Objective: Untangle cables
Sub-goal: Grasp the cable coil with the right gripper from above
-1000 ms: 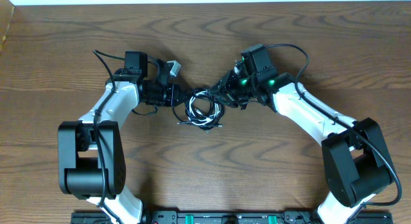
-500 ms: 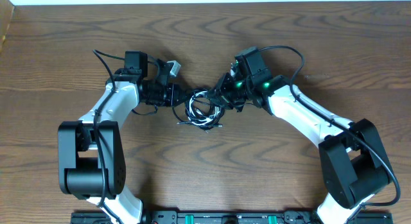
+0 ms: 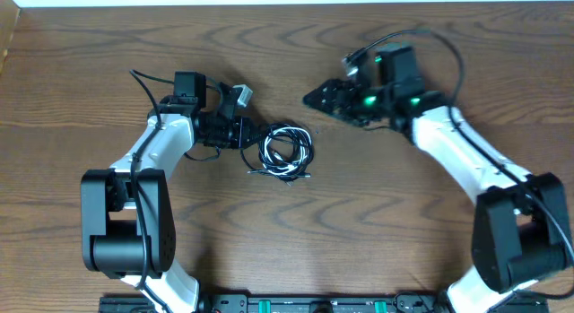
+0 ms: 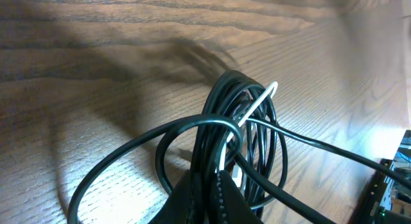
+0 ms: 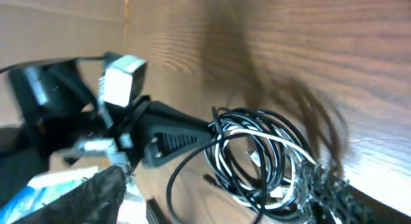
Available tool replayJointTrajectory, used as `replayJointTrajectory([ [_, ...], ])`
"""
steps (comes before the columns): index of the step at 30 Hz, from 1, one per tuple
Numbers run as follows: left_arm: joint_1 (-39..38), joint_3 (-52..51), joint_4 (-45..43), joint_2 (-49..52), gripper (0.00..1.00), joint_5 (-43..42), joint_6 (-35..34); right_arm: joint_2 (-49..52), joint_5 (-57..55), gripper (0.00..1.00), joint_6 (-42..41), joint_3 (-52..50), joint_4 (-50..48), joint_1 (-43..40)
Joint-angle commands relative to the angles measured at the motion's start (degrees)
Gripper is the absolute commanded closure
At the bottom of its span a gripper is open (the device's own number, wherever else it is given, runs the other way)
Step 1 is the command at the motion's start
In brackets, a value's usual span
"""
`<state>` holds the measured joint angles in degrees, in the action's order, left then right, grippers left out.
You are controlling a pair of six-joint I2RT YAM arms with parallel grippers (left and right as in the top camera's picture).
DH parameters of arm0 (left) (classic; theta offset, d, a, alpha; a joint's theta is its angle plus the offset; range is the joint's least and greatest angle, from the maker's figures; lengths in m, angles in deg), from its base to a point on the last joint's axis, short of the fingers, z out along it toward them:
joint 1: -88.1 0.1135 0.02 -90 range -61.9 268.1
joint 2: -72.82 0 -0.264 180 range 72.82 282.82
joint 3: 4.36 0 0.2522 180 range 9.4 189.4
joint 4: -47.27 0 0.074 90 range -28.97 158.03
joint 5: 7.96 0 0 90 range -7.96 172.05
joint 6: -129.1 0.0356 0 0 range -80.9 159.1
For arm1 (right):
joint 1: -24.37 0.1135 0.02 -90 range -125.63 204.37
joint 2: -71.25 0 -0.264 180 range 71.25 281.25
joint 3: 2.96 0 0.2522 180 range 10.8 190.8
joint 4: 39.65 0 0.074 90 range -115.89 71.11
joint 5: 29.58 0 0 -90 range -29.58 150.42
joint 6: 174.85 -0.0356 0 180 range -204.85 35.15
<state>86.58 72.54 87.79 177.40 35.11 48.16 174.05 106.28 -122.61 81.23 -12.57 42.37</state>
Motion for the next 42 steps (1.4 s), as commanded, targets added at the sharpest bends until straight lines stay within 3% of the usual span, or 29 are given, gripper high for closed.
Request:
replayJointTrajectory([
  [1,0.0,-0.3,0.2,-0.9,0.93,-1.7,0.8,-1.9,8.1,0.28,13.3,1.1,0.6,-1.8],
  [5,0.0,-0.3,0.2,-0.9,0.93,-1.7,0.8,-1.8,9.5,0.28,28.4,1.0,7.8,0.5],
  [9,0.0,-0.3,0.1,-0.9,0.93,-1.7,0.8,-1.8,3.7,0.24,38.3,1.0,14.9,4.9],
  [17,0.0,-0.3,0.2,-0.9,0.93,-1.7,0.8,-1.6,-24.2,0.18,40.2,1.0,15.1,13.6],
  [22,0.0,-0.3,0.2,-0.9,0.92,-1.7,0.8,-0.7,-31.1,0.19,40.2,1.0,10.2,17.6],
  [25,0.0,-0.3,0.2,-0.9,0.93,-1.7,0.8,-0.5,-31.8,0.29,40.2,1.0,8.3,18.9],
  [30,0.0,-0.3,0.2,-0.9,0.93,-1.7,0.8,-0.5,-35.1,0.79,40.2,1.0,8.0,19.7],
  [31,0.0,-0.3,0.2,-0.9,0.93,-1.7,0.8,-0.5,-35.7,0.99,40.2,1.0,8.2,19.7],
  [42,0.1,-0.3,0.1,-0.9,0.93,0.4,-1.3,-13.7,-29.6,0.99,37.8,2.2,6.9,17.2],
])
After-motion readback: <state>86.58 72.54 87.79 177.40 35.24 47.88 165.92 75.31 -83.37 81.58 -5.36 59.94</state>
